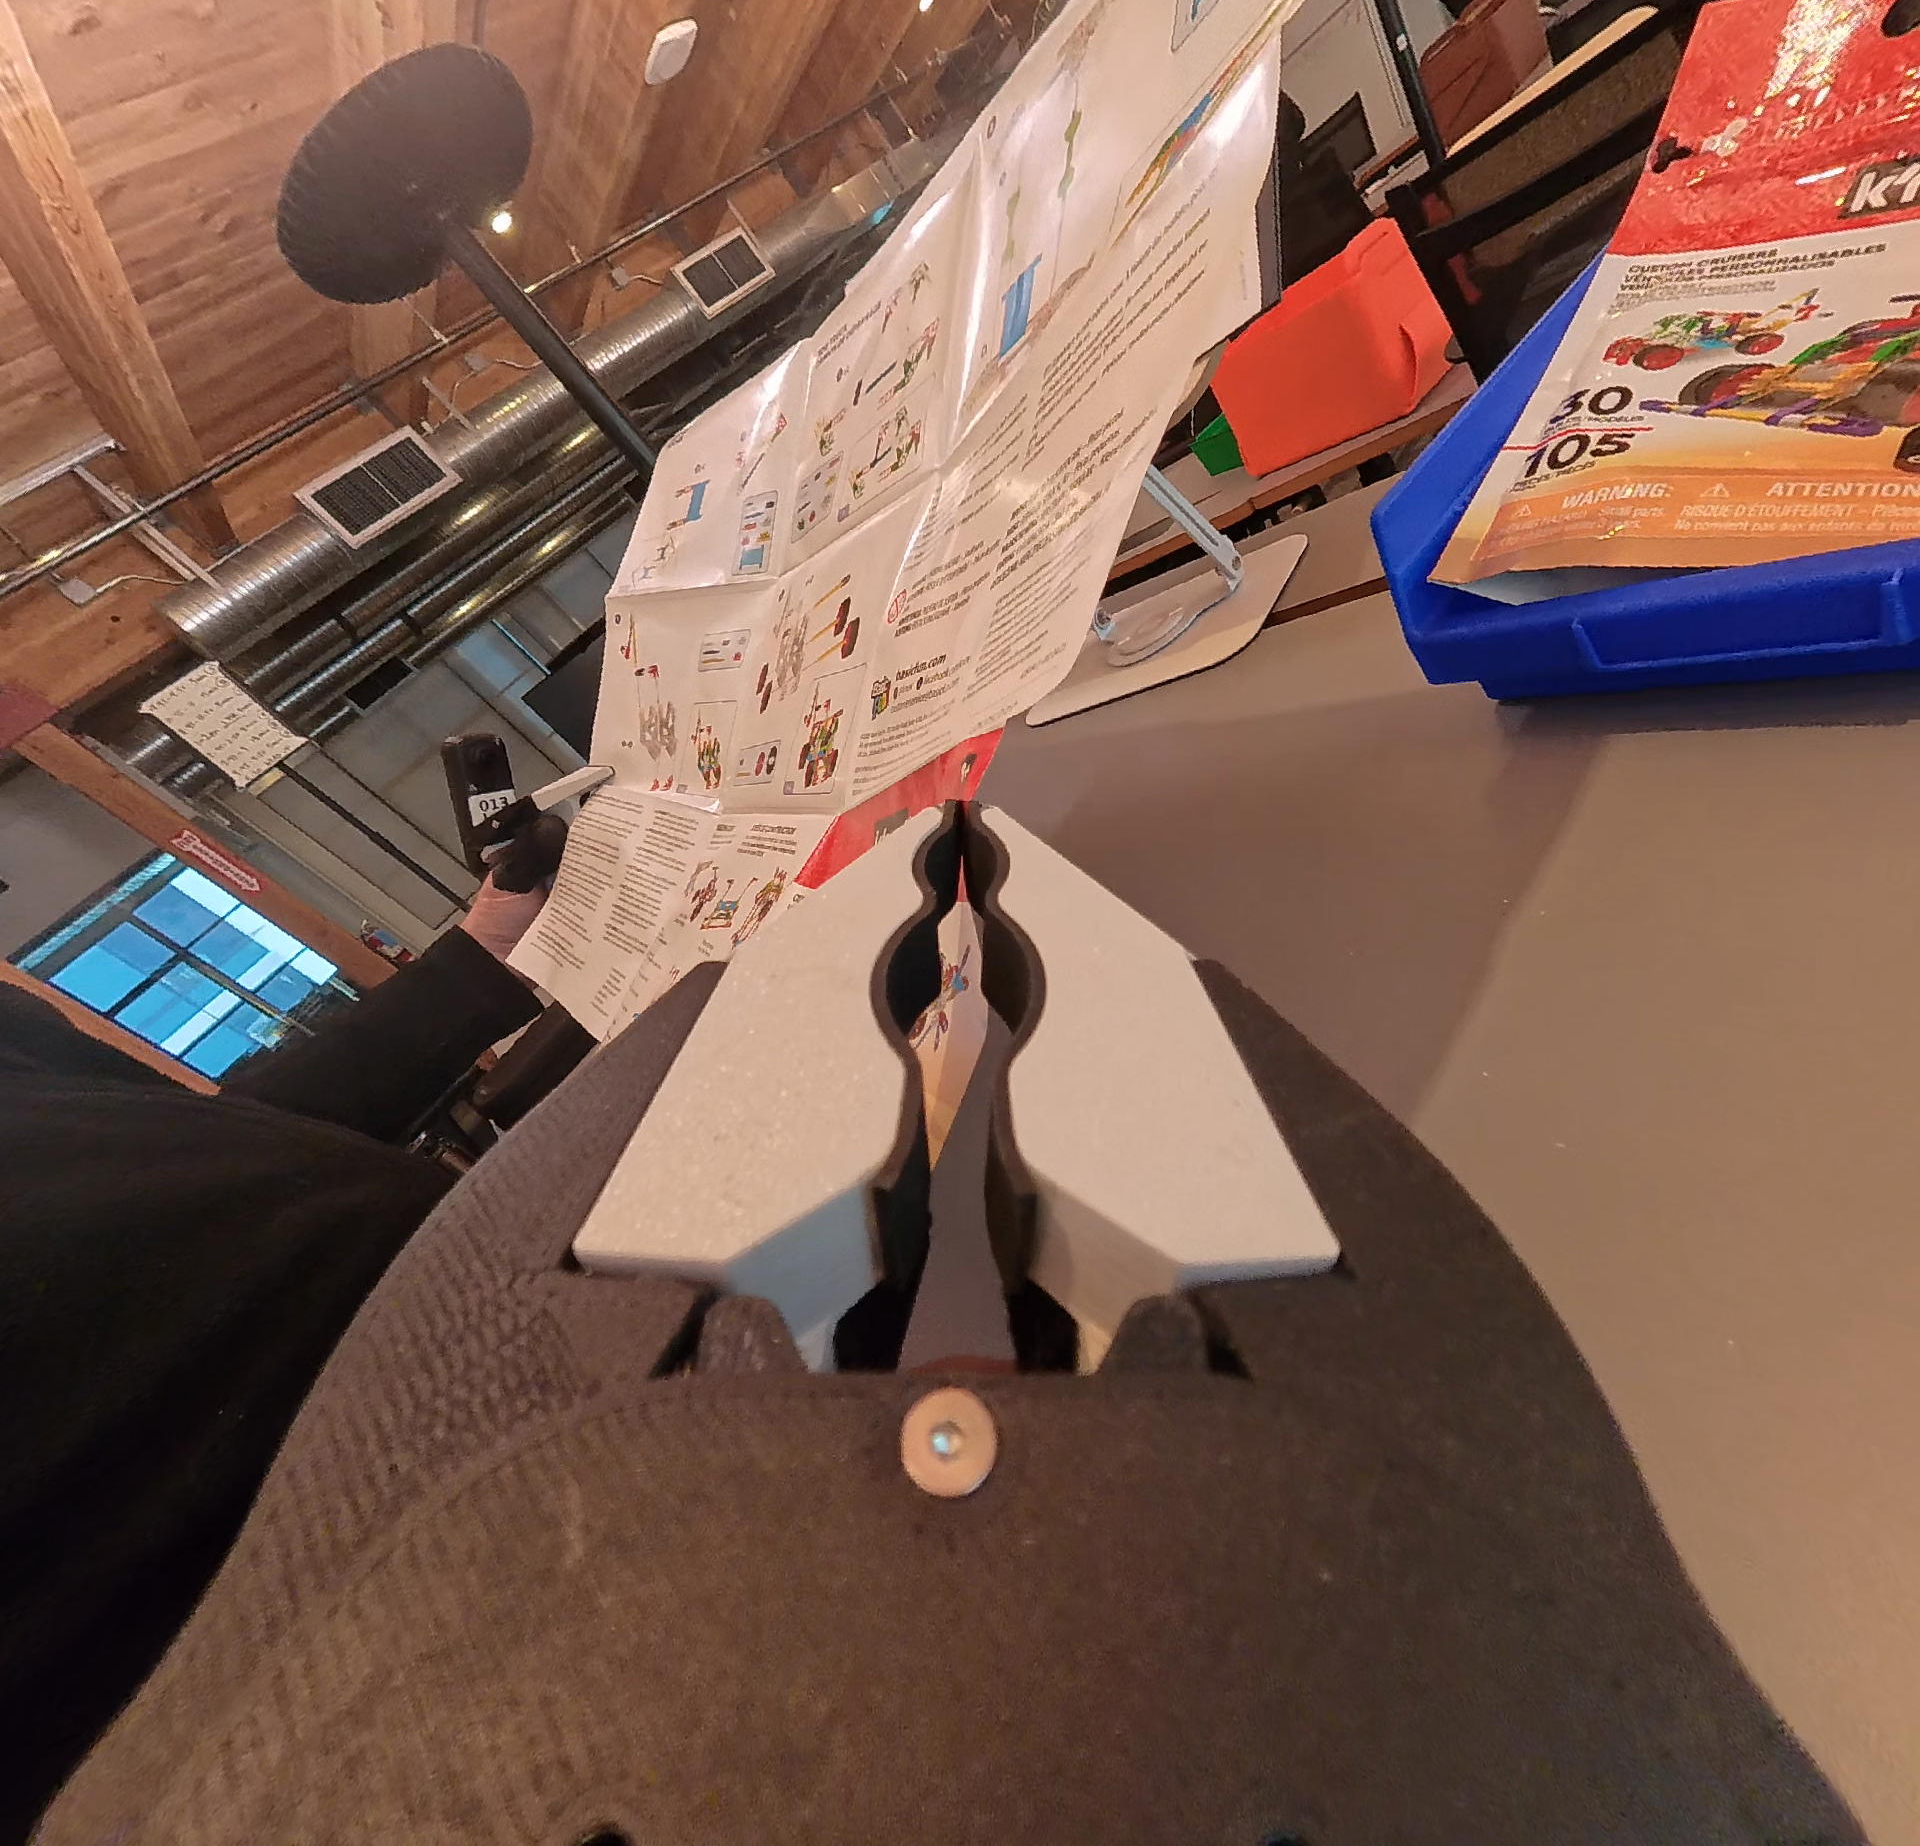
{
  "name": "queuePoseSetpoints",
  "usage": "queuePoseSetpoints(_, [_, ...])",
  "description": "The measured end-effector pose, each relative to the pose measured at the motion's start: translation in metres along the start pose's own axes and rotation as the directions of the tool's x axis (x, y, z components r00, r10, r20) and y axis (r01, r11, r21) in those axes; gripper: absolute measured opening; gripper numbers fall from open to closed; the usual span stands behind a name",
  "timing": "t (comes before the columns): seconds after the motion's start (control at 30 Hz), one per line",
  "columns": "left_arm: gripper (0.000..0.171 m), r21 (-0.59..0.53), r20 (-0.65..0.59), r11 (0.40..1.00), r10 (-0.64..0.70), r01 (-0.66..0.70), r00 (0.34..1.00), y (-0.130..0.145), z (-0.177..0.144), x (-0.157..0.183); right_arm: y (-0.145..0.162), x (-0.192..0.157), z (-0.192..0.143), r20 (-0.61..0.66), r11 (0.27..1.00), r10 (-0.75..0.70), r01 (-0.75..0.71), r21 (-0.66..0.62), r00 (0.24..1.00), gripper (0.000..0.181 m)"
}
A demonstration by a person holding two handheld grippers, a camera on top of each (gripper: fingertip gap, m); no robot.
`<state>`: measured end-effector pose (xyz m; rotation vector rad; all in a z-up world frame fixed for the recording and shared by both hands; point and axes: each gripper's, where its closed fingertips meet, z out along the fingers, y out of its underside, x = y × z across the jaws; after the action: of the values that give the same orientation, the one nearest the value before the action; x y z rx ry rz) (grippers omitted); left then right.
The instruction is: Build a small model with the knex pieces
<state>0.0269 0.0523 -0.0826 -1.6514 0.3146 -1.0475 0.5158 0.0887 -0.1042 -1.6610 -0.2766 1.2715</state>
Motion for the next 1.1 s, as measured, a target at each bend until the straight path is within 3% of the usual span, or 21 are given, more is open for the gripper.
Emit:
queuePoseSetpoints(0.17, [0.0, 0.011, -0.004, 1.0, 0.001, -0.001, 1.0, -0.001, 0.003, 0.001, -0.006, -0.005, -0.002, 0.002, 1.0, -0.013, 0.013, 0.015, 1.0, 0.0])
queuePoseSetpoints(0.3, [0.0, 0.032, -0.012, 0.999, 0.007, -0.006, 1.0, -0.006, 0.014, 0.0, -0.03, -0.019, -0.005, 0.003, 0.996, -0.062, 0.062, 0.07, 0.998, 0.0])
queuePoseSetpoints(0.5, [0.0, 0.039, -0.086, 0.999, 0.039, -0.036, 0.996, -0.015, 0.066, 0.003, -0.1, -0.053, -0.017, -0.021, 0.976, -0.177, 0.178, 0.126, 0.984, 0.0])
queuePoseSetpoints(0.63, [0.0, 0.066, -0.124, 0.997, 0.049, -0.041, 0.991, -0.022, 0.1, 0.003, -0.128, -0.068, -0.025, -0.047, 0.956, -0.261, 0.265, 0.123, 0.964, 0.0])
queuePoseSetpoints(1.1, [0.0, 0.101, -0.183, 0.993, 0.083, -0.065, 0.98, -0.024, 0.156, 0.014, -0.149, -0.082, -0.067, -0.127, 0.928, -0.294, 0.315, 0.199, 0.947, 0.0])
